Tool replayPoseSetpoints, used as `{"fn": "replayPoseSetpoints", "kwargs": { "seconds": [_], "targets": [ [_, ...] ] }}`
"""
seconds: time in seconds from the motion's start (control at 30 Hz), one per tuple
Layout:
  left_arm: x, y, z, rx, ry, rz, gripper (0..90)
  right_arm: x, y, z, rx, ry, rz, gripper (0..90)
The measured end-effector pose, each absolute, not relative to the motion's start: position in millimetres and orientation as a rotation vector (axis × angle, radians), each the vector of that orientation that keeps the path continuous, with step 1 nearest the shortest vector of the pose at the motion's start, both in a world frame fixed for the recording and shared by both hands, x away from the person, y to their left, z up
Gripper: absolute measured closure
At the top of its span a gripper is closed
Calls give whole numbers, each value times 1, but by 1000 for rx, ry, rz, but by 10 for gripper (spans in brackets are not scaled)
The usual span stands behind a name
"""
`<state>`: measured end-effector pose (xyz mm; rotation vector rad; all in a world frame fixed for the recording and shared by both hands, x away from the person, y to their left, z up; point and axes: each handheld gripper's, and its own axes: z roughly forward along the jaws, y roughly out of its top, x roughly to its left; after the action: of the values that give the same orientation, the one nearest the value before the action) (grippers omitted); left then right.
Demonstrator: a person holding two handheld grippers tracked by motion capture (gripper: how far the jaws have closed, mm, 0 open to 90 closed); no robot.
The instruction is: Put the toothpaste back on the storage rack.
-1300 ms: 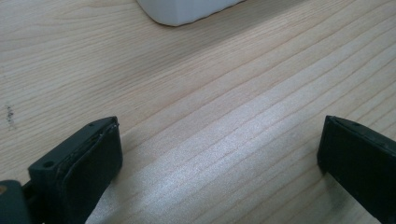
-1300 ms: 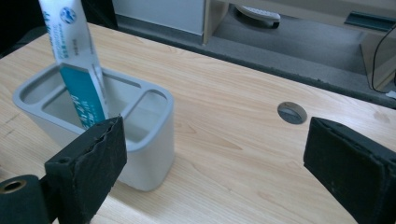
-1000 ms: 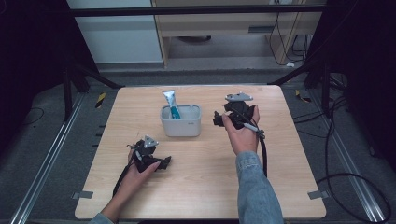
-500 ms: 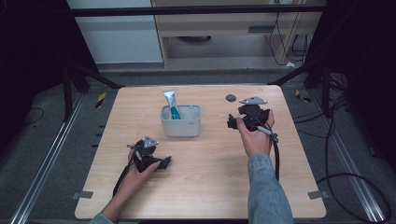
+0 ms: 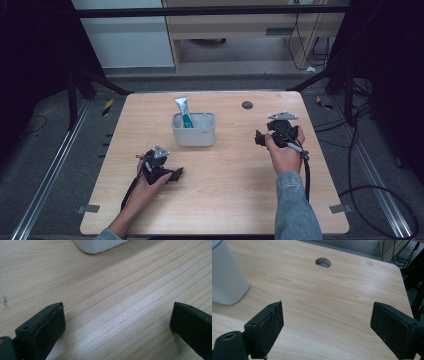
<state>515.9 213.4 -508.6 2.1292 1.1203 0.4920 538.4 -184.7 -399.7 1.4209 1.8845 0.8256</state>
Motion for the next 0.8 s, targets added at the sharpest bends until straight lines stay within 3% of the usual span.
{"fn": "replayPoseSetpoints", "kwargs": {
  "seconds": [0.8],
  "targets": [
    [516, 213, -509, 2128, 1120, 491, 0, 531, -221, -469, 1595, 1862, 850, 118]
  ]
}}
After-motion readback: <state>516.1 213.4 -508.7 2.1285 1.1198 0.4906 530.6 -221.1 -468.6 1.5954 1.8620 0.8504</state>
